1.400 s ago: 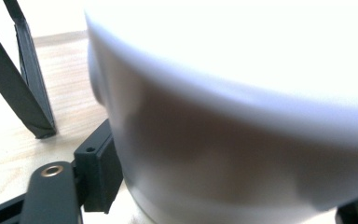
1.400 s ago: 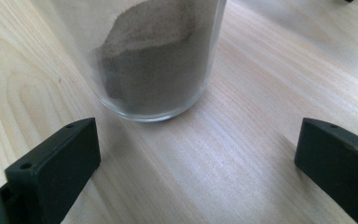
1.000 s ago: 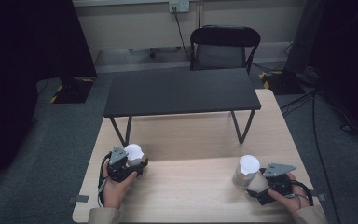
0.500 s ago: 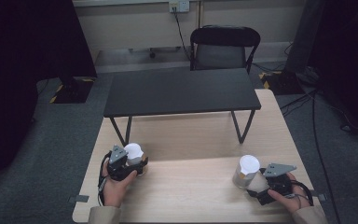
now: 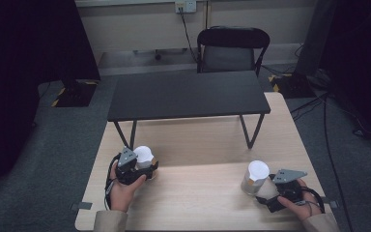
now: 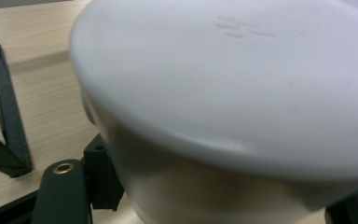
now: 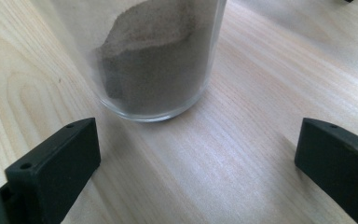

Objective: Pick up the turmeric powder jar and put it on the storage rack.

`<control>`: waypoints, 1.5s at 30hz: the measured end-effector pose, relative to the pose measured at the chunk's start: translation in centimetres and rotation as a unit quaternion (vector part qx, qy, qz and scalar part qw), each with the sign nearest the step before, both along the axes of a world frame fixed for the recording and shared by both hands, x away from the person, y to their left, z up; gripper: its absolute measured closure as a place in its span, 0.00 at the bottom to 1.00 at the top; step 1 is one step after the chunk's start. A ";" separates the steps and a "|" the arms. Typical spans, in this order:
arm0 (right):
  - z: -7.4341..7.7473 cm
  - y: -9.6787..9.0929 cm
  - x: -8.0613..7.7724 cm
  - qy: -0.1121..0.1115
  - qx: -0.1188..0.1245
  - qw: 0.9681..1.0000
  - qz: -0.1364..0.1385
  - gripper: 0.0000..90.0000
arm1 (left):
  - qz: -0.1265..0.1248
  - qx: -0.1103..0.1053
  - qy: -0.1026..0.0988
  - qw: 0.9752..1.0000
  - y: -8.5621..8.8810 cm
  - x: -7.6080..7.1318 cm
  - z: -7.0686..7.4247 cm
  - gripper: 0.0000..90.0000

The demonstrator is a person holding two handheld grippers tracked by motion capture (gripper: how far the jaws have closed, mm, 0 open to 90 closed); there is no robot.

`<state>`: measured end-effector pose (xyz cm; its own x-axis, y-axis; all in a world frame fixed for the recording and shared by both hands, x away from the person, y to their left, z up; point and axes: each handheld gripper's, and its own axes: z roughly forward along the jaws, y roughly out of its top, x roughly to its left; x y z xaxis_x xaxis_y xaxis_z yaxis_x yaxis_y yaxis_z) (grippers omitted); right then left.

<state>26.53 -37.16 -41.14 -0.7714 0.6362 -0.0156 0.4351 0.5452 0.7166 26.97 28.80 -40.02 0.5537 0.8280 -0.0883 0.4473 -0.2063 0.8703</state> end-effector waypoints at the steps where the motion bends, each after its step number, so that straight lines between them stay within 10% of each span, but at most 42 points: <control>1: 0.0 0.0 0.0 0.000 0.000 1.000 0.000 0.00 | 0.000 0.000 0.000 1.000 0.0 0.0 0.0 0.33; 45: 0.0 0.0 0.0 0.000 0.000 1.000 0.000 0.00 | -0.094 0.018 -0.005 0.995 -4.7 4.4 6.5 0.33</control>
<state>26.53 -37.17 -41.15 -0.7714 0.6361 -0.0155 0.4349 0.5450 0.7168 31.33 24.09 -33.57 0.6996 0.7125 -0.0539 0.3899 -0.3175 0.8644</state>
